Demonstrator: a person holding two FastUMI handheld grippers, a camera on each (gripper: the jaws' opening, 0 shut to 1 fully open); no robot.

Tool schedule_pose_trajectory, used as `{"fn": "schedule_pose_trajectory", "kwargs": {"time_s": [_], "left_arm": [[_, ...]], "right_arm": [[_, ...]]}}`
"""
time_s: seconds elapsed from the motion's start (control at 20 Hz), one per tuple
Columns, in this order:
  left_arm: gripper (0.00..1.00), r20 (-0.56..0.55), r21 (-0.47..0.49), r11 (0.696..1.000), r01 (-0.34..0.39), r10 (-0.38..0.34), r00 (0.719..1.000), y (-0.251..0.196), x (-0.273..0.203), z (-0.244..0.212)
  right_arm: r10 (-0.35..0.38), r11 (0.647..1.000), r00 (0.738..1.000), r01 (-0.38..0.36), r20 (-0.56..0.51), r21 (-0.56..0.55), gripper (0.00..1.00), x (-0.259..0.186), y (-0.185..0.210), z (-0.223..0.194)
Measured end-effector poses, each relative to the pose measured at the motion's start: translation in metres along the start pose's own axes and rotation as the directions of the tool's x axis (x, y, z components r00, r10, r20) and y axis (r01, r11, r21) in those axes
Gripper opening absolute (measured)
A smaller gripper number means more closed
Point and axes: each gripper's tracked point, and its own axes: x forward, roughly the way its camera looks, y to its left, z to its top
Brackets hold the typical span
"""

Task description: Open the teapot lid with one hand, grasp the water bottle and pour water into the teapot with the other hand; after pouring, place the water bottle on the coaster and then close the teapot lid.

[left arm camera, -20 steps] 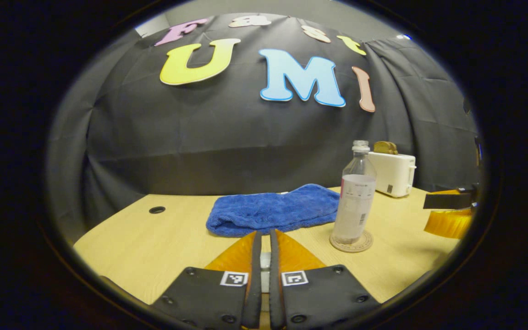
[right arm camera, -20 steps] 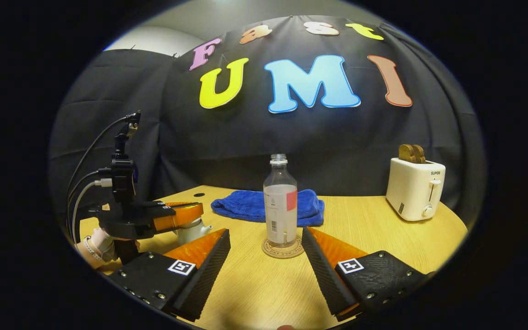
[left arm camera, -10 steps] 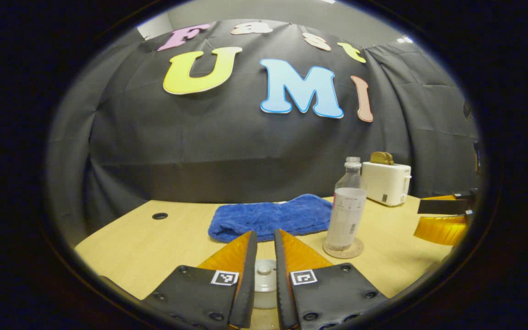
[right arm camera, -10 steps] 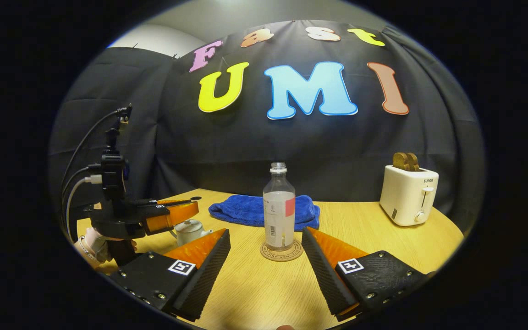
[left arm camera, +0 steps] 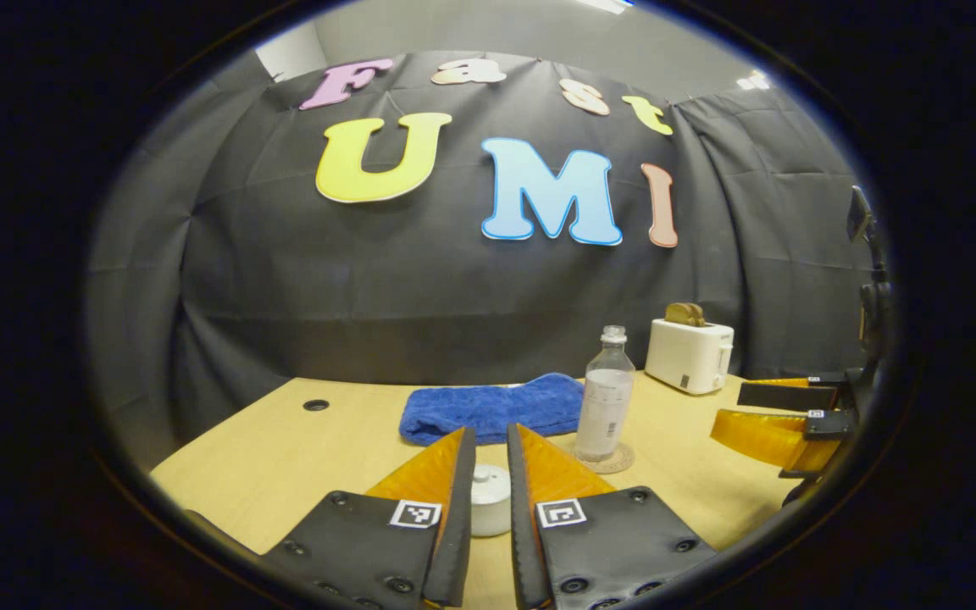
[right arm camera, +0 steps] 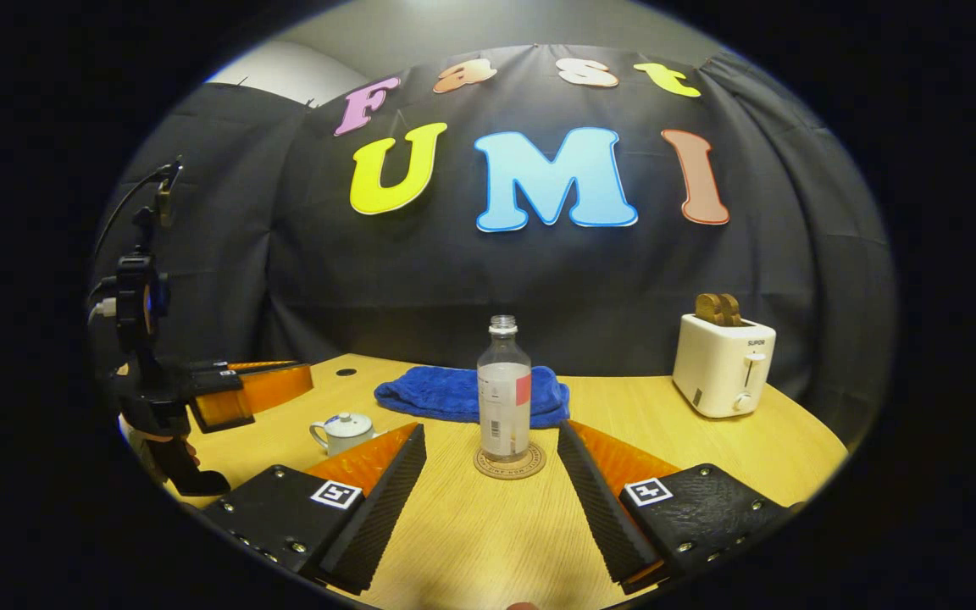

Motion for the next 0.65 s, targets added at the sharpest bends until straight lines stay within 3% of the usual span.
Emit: {"fn": "schedule_pose_trajectory", "kwargs": {"time_s": [0.45,0.65], "left_arm": [[0.27,0.011,-0.001,1.0,-0.017,0.017,1.0,-0.015,-0.073,0.01],[0.28,0.03,-0.008,1.0,-0.014,0.014,0.999,-0.023,-0.095,0.015]], "right_arm": [[-0.068,0.998,0.997,0.068,0.029,0.004,0.97,-0.063,-0.005,0.018],[-0.066,0.998,0.997,0.067,0.04,-0.011,0.97,-0.081,0.001,0.02]]}}
